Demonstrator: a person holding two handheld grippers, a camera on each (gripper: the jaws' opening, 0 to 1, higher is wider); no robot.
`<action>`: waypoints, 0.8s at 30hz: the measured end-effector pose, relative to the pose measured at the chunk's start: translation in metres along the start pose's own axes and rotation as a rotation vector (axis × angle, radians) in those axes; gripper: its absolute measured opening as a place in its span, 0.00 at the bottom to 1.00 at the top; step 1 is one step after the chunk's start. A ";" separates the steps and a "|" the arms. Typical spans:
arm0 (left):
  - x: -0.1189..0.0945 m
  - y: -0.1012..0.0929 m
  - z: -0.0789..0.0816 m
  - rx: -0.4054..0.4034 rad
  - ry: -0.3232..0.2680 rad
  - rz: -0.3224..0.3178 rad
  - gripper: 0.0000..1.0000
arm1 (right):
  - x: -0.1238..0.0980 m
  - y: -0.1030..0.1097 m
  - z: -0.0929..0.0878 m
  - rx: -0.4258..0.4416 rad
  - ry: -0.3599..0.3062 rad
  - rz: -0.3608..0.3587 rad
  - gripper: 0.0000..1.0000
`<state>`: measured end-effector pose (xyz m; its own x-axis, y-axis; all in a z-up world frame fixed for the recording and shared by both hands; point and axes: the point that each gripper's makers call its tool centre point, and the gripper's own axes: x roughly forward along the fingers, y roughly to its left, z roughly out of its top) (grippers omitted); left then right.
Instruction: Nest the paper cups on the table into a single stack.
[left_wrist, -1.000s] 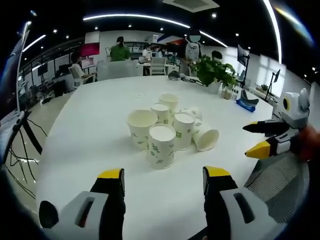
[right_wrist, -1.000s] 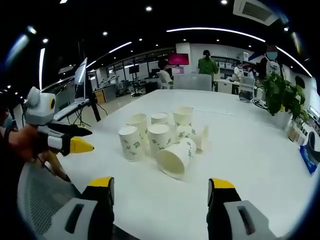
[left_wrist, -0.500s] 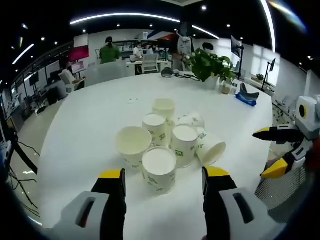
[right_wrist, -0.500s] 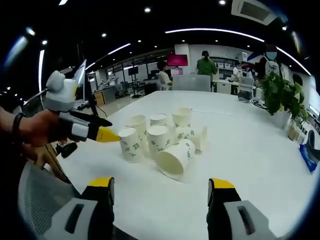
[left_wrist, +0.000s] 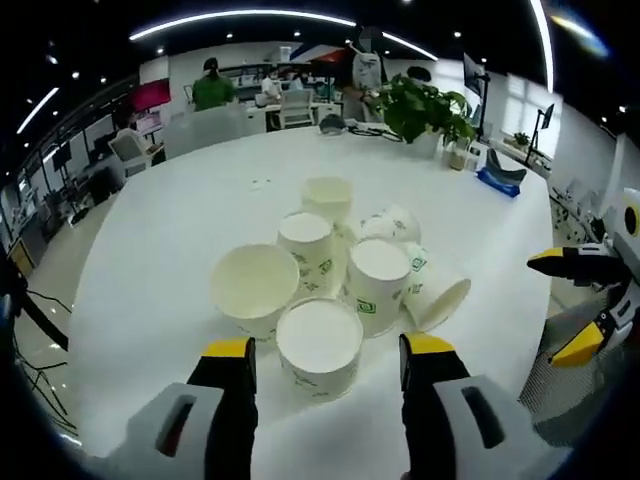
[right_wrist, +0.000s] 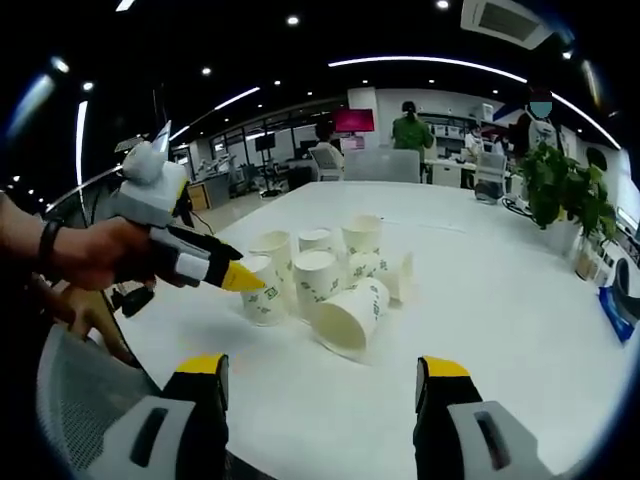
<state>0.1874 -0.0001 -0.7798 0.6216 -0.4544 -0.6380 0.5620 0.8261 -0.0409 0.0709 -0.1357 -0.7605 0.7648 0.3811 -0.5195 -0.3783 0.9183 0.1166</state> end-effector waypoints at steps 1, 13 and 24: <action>0.002 0.000 0.000 -0.002 0.007 0.000 0.56 | 0.000 0.000 0.000 0.000 0.000 0.001 0.77; 0.009 0.005 -0.009 0.008 0.042 0.019 0.34 | 0.001 0.006 -0.002 -0.007 0.014 0.032 0.75; -0.025 0.005 -0.009 -0.045 -0.009 -0.018 0.33 | 0.009 0.029 -0.009 -0.052 0.057 0.117 0.71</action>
<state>0.1700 0.0187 -0.7712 0.6163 -0.4722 -0.6302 0.5481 0.8319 -0.0873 0.0621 -0.1066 -0.7688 0.6835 0.4775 -0.5521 -0.4914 0.8603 0.1357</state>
